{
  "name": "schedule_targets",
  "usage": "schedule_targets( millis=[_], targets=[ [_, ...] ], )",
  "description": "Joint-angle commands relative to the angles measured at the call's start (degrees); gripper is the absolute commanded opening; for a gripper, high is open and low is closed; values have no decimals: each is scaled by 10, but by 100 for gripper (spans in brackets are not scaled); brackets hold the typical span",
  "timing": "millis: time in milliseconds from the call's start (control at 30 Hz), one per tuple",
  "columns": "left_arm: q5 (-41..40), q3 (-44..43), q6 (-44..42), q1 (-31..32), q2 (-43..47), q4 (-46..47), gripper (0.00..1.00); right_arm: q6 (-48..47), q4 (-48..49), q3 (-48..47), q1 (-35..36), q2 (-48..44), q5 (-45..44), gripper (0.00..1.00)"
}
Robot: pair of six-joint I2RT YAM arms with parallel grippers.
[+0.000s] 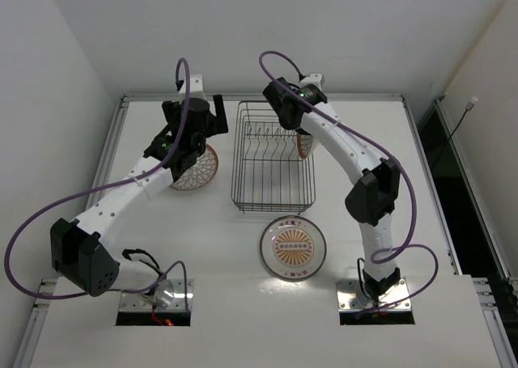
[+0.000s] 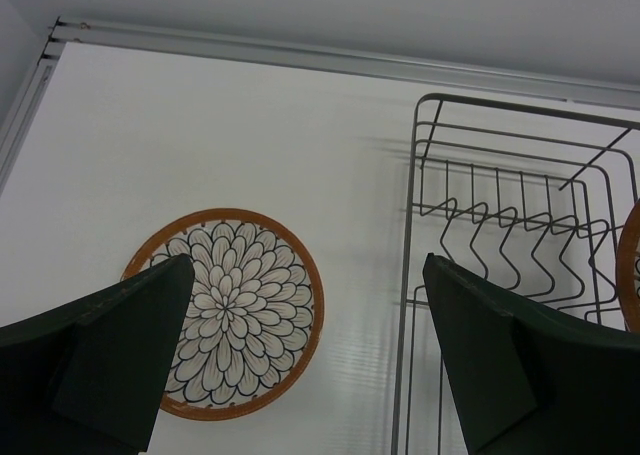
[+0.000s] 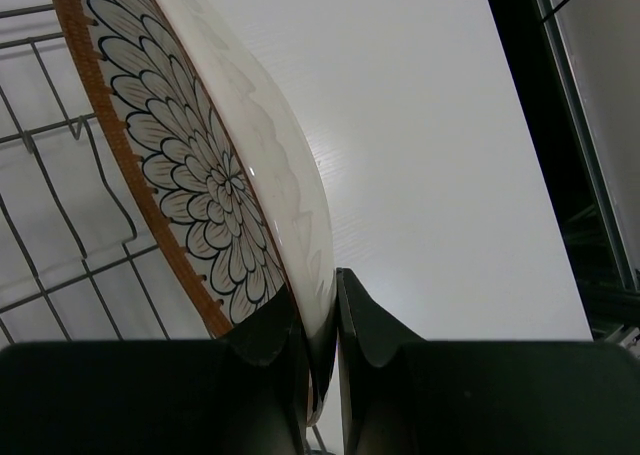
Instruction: Load the plates into the dish rack
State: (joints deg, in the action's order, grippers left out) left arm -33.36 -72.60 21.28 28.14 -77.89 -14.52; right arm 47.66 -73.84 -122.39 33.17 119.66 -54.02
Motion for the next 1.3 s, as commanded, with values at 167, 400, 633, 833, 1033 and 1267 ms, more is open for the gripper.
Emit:
schedule_targets(
  millis=[167, 400, 633, 833, 1033, 1267],
  targets=[
    [5, -25, 3, -4, 2, 12, 100, 13, 9, -52, 2, 12, -68, 0],
    [5, -25, 3, -4, 2, 12, 100, 13, 9, -47, 2, 34, -68, 0],
    [5, -25, 3, -4, 2, 12, 100, 13, 15, -40, 8, 46, -63, 0],
    [5, -25, 3, -4, 2, 12, 100, 13, 15, -35, 33, 58, -93, 0],
    [5, -25, 3, -4, 2, 12, 100, 13, 20, -22, 64, 71, -116, 0],
    [5, -25, 3, -4, 2, 12, 100, 48, 14, -15, 97, 93, -129, 1]
  ],
)
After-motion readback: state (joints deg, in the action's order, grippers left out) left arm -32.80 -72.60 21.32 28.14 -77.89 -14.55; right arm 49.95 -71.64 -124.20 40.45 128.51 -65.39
